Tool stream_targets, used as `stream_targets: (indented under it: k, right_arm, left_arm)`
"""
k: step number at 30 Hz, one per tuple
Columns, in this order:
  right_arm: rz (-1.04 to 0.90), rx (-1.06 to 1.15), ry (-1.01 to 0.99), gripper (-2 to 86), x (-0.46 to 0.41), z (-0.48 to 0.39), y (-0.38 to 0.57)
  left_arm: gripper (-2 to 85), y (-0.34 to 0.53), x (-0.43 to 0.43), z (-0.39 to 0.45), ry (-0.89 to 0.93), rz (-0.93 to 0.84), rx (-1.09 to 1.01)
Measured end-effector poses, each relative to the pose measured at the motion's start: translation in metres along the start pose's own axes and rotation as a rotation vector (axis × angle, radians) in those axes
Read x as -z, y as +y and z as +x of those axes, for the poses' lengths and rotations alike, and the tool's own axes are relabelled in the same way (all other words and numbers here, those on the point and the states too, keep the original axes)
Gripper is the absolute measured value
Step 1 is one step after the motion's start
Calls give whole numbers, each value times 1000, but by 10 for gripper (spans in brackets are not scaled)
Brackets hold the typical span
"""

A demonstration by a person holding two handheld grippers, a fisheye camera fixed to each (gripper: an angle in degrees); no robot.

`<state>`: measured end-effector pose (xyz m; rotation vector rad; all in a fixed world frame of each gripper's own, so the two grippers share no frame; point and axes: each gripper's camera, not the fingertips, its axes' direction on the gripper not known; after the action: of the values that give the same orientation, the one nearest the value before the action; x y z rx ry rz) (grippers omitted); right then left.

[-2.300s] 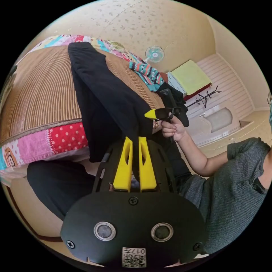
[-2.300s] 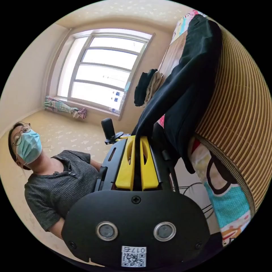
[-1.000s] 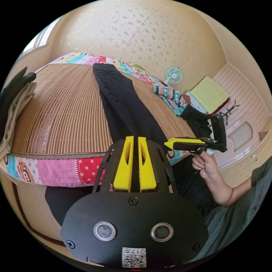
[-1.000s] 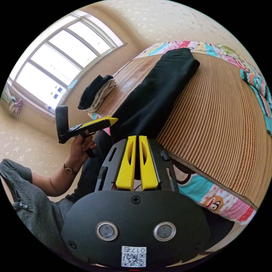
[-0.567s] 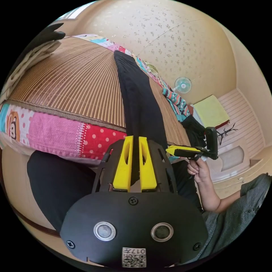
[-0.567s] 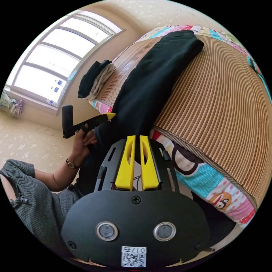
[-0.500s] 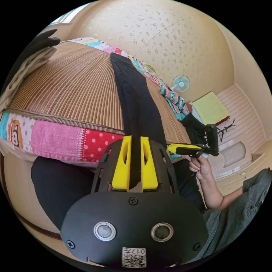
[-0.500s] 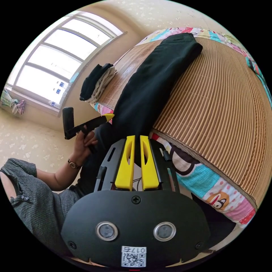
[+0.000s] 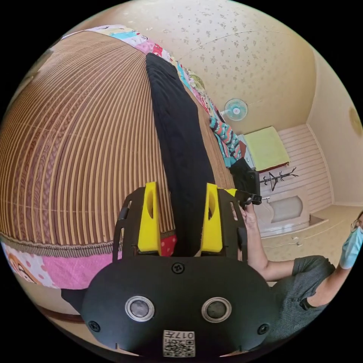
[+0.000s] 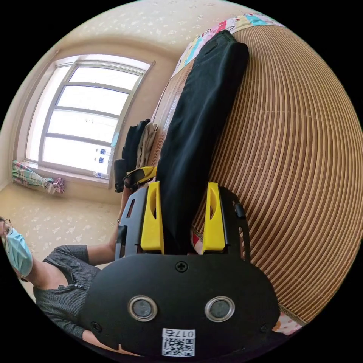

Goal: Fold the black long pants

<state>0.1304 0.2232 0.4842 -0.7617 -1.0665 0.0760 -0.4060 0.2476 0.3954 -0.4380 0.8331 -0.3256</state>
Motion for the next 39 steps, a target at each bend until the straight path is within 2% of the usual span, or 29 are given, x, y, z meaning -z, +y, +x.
stream_targets:
  k: [6, 11, 14, 18, 24, 31, 34, 39]
  right_arm:
    - [-20, -19, -65, 154, 20, 17, -34]
    - [-70, -23, -196, 138, 27, 30, -59]
    - [-85, -4, -175, 95, 39, 36, -62]
    - [-15, 112, -356, 40, 90, 21, -38]
    - [39, 380, -347, 29, 187, -82, 19]
    - [163, 711, -361, 26, 309, -233, 118]
    - [204, 831, -324, 28, 353, -290, 157]
    - [253, 958, -316, 30, 412, -358, 203]
  left_arm:
    - [159, -29, -11, -9, 23, -28, -12]
    - [128, -45, -20, -24, 72, -51, 24]
    - [102, -42, -23, -33, 153, -54, 55]
    - [63, -31, 6, -26, 377, 34, -45]
    - [54, -2, 79, 71, 463, 137, -342]
    - [52, 69, 189, 229, 490, 378, -743]
    - [54, 99, 222, 286, 473, 496, -825]
    - [53, 126, 258, 357, 534, 594, -928]
